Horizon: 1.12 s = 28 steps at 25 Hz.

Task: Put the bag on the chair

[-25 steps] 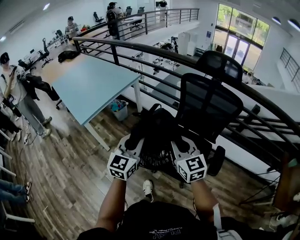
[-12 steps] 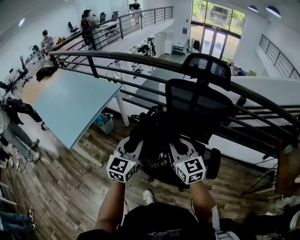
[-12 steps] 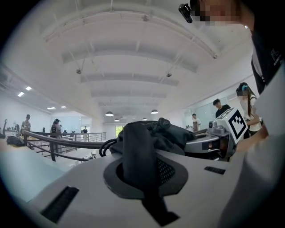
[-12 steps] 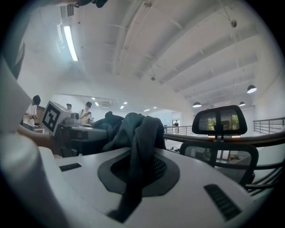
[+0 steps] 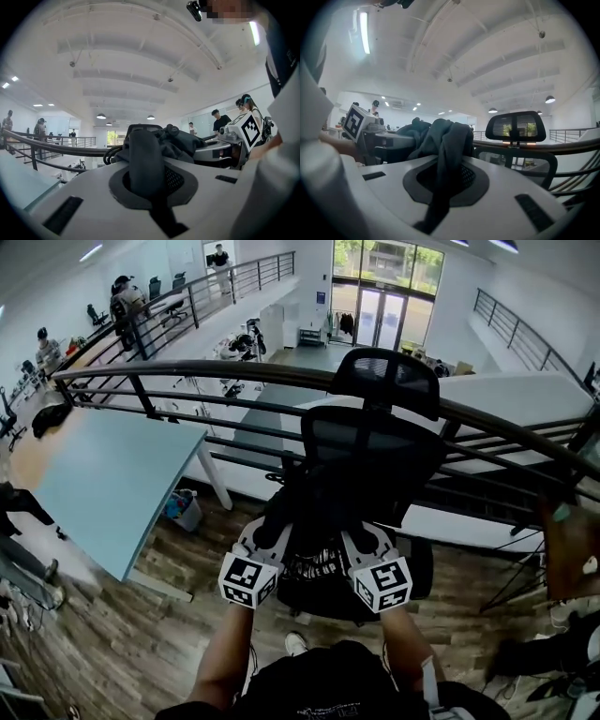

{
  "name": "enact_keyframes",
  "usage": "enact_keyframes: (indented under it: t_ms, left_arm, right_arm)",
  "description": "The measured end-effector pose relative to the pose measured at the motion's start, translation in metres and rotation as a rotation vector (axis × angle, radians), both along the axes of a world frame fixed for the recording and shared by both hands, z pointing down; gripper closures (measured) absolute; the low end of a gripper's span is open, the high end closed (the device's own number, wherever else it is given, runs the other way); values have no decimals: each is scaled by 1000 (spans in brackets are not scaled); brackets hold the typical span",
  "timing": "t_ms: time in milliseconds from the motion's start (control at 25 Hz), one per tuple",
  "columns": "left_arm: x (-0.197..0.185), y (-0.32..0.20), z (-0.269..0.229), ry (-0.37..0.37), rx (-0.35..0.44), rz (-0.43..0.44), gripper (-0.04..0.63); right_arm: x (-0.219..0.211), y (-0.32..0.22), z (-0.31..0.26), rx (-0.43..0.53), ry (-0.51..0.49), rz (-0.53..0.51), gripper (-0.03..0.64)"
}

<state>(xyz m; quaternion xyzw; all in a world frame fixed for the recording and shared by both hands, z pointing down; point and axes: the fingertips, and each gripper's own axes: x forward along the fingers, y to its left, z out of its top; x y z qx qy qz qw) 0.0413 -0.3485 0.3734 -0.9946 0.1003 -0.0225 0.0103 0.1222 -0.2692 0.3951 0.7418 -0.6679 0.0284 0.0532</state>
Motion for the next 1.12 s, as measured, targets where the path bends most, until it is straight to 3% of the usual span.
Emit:
enact_keyframes:
  t_ms: [240, 640, 1120]
  left_arm:
    - [42, 7, 14, -17, -22, 87, 563]
    - [108, -1, 51, -48, -55, 124, 563]
    - [160, -16, 135, -129, -134, 167, 563]
  right_arm:
    - [36, 14, 16, -26, -29, 74, 592]
    - [100, 8, 52, -76, -51, 92, 592]
    - [142, -1, 133, -171, -116, 108, 593]
